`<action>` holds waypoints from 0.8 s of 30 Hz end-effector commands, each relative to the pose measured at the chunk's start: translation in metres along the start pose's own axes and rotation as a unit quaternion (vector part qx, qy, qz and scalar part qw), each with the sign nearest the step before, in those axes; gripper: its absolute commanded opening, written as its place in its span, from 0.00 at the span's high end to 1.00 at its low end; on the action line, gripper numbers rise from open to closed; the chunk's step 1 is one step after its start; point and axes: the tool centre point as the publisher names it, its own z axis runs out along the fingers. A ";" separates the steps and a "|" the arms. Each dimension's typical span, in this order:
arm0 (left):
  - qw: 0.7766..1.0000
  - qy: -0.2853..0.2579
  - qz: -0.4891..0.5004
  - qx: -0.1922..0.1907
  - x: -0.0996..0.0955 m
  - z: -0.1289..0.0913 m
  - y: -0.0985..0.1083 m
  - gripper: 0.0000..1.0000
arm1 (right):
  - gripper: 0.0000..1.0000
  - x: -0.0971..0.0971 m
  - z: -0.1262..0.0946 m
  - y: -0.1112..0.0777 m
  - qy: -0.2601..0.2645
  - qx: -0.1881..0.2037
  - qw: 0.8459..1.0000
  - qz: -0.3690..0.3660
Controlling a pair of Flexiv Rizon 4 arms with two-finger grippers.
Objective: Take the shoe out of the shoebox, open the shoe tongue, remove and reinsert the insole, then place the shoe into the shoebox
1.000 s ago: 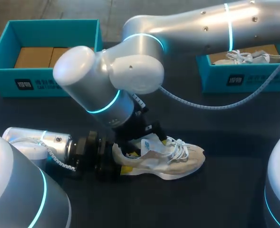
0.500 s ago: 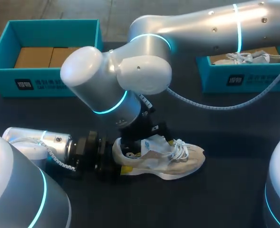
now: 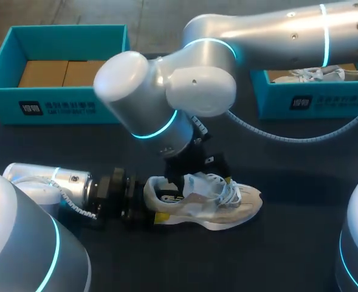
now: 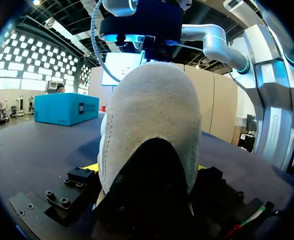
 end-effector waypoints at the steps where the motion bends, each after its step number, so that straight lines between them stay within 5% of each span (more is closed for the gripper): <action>1: 1.000 -0.002 0.000 -0.001 0.000 -0.001 0.003 1.00 | 0.00 -0.002 -0.006 -0.009 0.007 0.003 0.953 0.303; 12: 1.000 -0.002 0.000 -0.001 0.000 -0.001 0.003 1.00 | 0.07 0.001 -0.013 -0.022 0.030 0.018 0.942 0.333; 24: 1.000 -0.002 0.000 -0.001 0.000 -0.001 0.003 1.00 | 0.17 -0.005 -0.009 -0.024 0.038 0.022 0.911 0.409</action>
